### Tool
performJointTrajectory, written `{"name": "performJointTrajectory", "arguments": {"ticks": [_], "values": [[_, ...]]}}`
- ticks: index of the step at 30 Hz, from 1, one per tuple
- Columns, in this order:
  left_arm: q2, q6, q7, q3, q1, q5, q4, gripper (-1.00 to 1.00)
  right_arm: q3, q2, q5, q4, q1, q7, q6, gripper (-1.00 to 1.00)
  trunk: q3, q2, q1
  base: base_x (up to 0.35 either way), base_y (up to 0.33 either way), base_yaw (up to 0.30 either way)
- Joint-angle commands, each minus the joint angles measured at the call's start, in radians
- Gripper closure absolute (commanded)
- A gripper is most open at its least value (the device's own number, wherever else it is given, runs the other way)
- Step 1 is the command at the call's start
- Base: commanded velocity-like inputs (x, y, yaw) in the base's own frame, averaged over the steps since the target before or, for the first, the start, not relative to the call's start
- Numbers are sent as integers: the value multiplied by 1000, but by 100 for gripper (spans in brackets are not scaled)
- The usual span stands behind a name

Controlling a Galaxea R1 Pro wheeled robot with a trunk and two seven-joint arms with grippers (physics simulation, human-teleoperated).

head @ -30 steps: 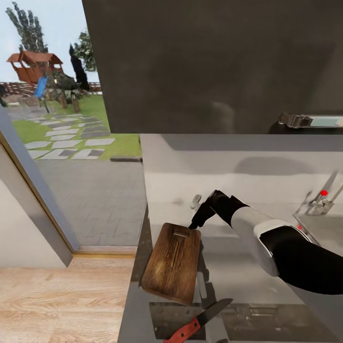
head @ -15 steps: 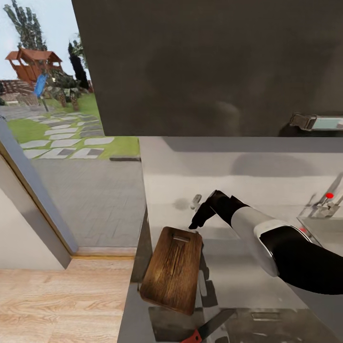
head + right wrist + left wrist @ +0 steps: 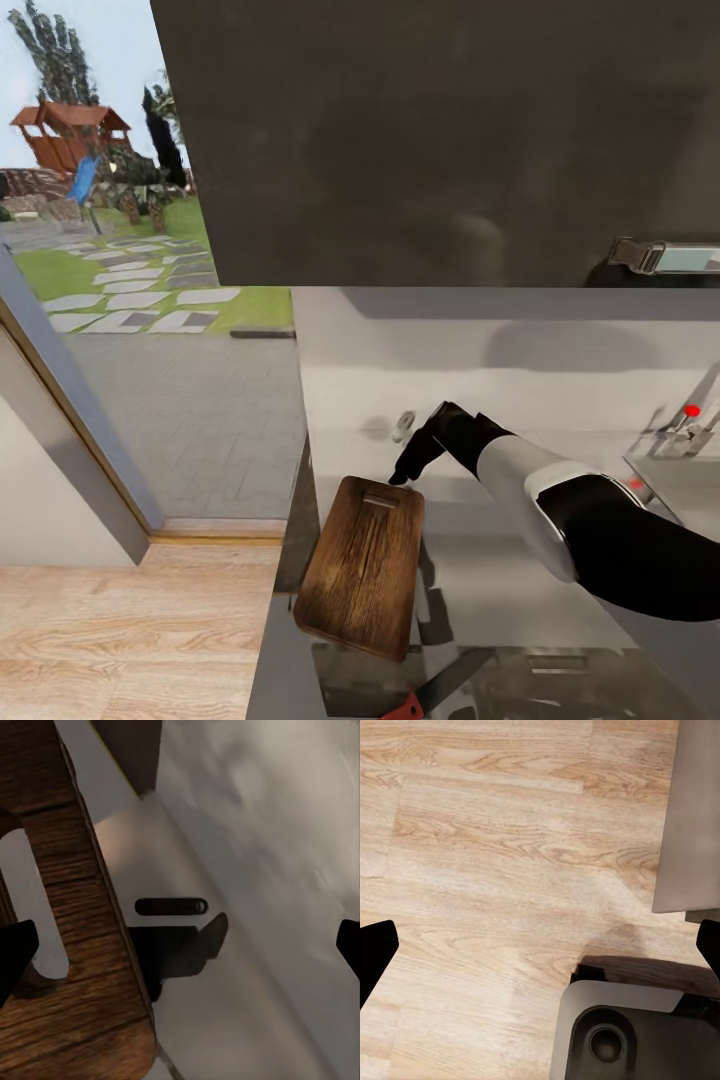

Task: In the kitchen, take the Vidalia onion out of the sink, dice it on the chopping board with the paring knife, put the diced onion into the bowl on the countertop, then place both the paring knife and the chopping board into the sink.

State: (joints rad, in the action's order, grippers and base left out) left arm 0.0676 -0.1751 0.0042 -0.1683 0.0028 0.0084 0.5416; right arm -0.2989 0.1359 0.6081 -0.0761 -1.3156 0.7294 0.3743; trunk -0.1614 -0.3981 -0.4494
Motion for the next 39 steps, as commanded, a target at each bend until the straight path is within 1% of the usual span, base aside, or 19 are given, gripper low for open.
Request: {"name": "performJointTrajectory", "arguments": {"ticks": [1, 7, 15, 20, 39], "values": [[0, -1, 0, 0, 0, 1, 1, -100, -6, 2, -4, -2, 0, 4, 6, -100, -2, -2, -1, 0, 0, 0], [0, -1, 0, 0, 0, 1, 1, -100, -6, 11, -3, -1, 6, 4, 4, -100, -2, -2, -1, 0, 0, 0], [0, -1, 0, 0, 0, 1, 1, -100, -6, 11, -4, 0, 7, 4, -20, -100, -2, -2, -1, 0, 0, 0], [0, -1, 0, 0, 0, 1, 1, -100, -6, 11, -3, 18, 7, 4, -24, -100, -2, -2, -1, 0, 0, 0], [0, -1, 0, 0, 0, 1, 2, -100, -6, 13, -2, 24, 7, 3, -28, -100, -23, -2, -1, 0, 0, 0]]}}
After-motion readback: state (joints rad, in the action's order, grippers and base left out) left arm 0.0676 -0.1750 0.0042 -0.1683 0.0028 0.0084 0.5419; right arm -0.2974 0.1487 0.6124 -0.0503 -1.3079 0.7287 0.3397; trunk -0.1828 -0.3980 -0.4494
